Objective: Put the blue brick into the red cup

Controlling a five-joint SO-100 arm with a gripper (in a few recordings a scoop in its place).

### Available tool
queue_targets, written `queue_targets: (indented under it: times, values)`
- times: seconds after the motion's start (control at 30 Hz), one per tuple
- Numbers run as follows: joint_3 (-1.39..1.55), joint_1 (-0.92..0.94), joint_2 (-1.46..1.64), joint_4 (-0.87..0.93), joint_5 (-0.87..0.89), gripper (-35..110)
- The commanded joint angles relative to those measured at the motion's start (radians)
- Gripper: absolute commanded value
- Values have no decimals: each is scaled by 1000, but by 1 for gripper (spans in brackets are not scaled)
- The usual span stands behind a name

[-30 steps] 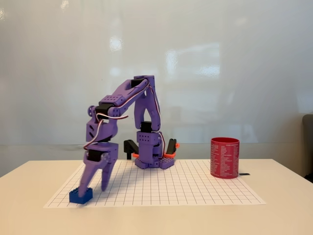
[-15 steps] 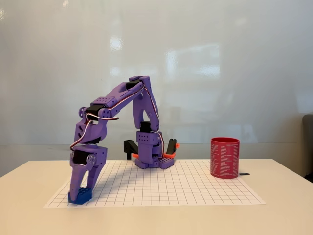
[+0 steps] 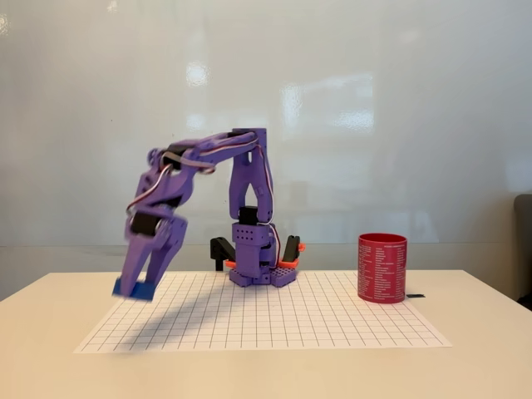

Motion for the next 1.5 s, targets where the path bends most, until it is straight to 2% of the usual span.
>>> queue_targets:
  times: [0.0, 0.17, 0.37, 0.63, 0.9, 1.1, 1.47]
  values:
    - [-44, -127, 262, 114, -14, -1]
    - [2, -376, 425, 305, -11, -1]
    - [12, -769, 558, 469, 84, -1]
    - [-52, -1310, 546, 569, 222, -1]
    - [-169, -1733, 387, 603, 337, -1]
    - [-256, -1821, 265, 598, 370, -1]
    - [-41, -1805, 224, 469, 354, -1]
